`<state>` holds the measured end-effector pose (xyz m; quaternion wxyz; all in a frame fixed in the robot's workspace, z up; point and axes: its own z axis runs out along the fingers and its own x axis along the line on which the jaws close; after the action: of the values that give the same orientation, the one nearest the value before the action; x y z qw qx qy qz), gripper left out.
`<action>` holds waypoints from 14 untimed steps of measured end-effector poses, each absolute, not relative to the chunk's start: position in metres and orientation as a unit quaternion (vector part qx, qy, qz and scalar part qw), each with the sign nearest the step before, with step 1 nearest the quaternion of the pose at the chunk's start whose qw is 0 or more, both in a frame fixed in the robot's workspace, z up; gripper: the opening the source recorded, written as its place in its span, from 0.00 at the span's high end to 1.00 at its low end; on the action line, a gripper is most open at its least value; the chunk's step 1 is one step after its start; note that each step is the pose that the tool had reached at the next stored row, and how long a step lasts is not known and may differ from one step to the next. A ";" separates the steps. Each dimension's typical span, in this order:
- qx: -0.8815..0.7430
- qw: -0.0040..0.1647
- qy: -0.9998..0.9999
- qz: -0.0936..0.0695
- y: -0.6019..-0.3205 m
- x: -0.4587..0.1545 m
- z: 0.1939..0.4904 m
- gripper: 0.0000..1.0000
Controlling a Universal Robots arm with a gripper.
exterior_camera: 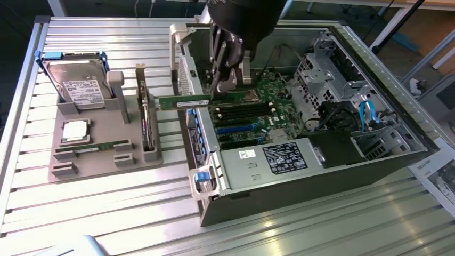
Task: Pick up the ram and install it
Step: 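Pick up the ram and move it above insertion slot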
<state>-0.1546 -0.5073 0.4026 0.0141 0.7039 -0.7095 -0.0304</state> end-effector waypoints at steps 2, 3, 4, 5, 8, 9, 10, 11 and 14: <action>0.704 0.014 -0.709 -0.031 -0.508 -0.150 0.403 0.88; 0.704 0.015 -0.709 -0.031 -0.508 -0.147 0.403 0.88; 0.704 0.015 -0.709 -0.031 -0.508 -0.144 0.403 0.88; 0.704 0.015 -0.709 -0.031 -0.509 -0.141 0.403 0.88; 0.704 0.015 -0.709 -0.032 -0.510 -0.134 0.403 0.88; 0.704 0.015 -0.709 -0.032 -0.510 -0.132 0.403 0.88; 0.704 0.016 -0.709 -0.032 -0.510 -0.130 0.403 0.88; 0.704 0.016 -0.709 -0.032 -0.510 -0.127 0.403 0.88; 0.704 0.016 -0.709 -0.032 -0.511 -0.120 0.403 0.88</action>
<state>-0.1205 -0.5111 0.4026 0.0163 0.7038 -0.7094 -0.0325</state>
